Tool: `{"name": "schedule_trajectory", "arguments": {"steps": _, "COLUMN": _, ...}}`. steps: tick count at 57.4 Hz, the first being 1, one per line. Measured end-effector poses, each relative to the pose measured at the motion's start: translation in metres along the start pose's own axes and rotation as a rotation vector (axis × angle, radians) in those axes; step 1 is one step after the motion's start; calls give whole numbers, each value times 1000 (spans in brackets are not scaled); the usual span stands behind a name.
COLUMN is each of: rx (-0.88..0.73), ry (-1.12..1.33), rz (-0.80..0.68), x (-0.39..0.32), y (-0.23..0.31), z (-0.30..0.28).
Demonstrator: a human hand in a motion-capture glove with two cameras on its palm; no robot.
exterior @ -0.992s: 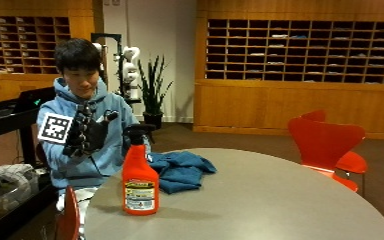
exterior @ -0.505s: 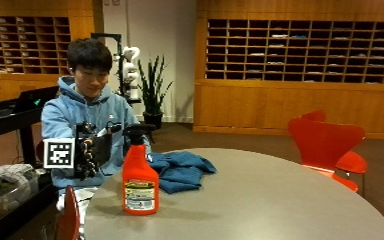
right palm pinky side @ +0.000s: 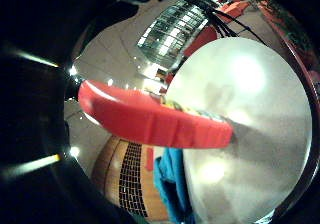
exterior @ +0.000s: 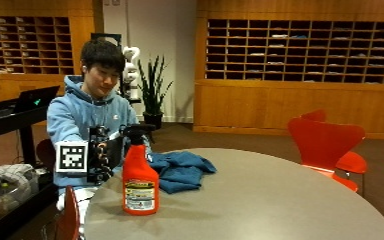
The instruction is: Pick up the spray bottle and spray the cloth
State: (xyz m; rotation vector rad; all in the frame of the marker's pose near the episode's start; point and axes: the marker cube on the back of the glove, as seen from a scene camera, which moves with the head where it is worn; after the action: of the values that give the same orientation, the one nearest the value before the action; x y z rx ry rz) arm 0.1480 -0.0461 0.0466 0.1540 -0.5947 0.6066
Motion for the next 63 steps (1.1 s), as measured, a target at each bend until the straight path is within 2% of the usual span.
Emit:
{"name": "schedule_trajectory", "arguments": {"steps": 8, "rx": -125, "ry": -32, "rz": -50, "x": 6, "y": 1, "z": 2}}
{"name": "schedule_trajectory", "arguments": {"steps": 13, "rx": -65, "ry": -51, "rz": 21, "x": 5, "y": -11, "z": 10}}
{"name": "schedule_trajectory", "arguments": {"steps": 20, "rx": -167, "ry": -39, "rz": -22, "x": 11, "y": -7, "z": 6}}
{"name": "schedule_trajectory", "arguments": {"steps": 25, "rx": -144, "ry": -3, "rz": 75, "x": 5, "y": -14, "z": 13}}
{"name": "schedule_trajectory", "arguments": {"steps": 53, "rx": -136, "ry": 100, "rz": 86, "x": 6, "y": -33, "z": 29}}
{"name": "schedule_trajectory", "arguments": {"steps": 63, "rx": -194, "ry": 110, "rz": 108, "x": 6, "y": -38, "z": 32}}
